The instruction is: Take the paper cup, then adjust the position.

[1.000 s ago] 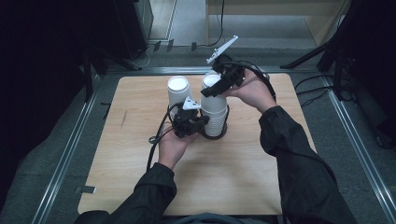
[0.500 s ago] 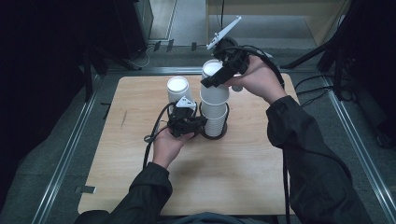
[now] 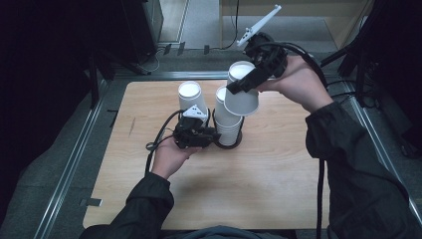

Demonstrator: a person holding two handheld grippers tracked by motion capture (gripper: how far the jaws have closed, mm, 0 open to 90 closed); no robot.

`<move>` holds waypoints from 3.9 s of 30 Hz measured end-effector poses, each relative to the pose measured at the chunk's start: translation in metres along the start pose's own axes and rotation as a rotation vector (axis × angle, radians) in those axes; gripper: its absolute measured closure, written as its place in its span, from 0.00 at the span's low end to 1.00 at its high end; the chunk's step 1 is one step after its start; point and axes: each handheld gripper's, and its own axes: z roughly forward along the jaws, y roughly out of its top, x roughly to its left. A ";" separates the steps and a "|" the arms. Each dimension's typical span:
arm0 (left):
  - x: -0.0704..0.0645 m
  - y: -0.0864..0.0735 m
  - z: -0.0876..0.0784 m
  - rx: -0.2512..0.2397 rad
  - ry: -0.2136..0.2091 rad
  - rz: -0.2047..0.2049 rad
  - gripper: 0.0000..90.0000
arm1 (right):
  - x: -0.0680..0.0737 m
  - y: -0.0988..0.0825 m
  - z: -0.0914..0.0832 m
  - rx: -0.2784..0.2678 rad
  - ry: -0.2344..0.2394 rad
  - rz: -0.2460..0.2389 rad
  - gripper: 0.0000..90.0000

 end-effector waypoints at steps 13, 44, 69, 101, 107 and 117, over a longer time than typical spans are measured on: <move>0.006 -0.007 -0.014 -0.008 -0.085 0.033 0.61 | 0.019 -0.044 -0.006 -0.023 0.023 -0.017 0.27; 0.023 -0.042 -0.014 -0.045 -0.201 0.037 0.31 | 0.039 -0.152 0.060 -0.032 0.075 0.003 0.27; 0.022 -0.060 0.002 -0.033 -0.195 0.064 0.27 | 0.038 -0.203 0.114 -0.034 0.100 0.045 0.27; 0.001 -0.055 0.040 0.073 -0.312 0.221 0.00 | 0.038 -0.182 0.132 -0.179 0.152 0.080 0.27; 0.000 -0.053 0.046 0.054 -0.337 0.202 0.00 | 0.042 -0.177 0.139 -0.199 0.180 0.091 0.27; -0.011 -0.051 0.053 0.037 -0.372 0.235 0.00 | 0.049 -0.168 0.132 -0.237 0.221 0.096 0.28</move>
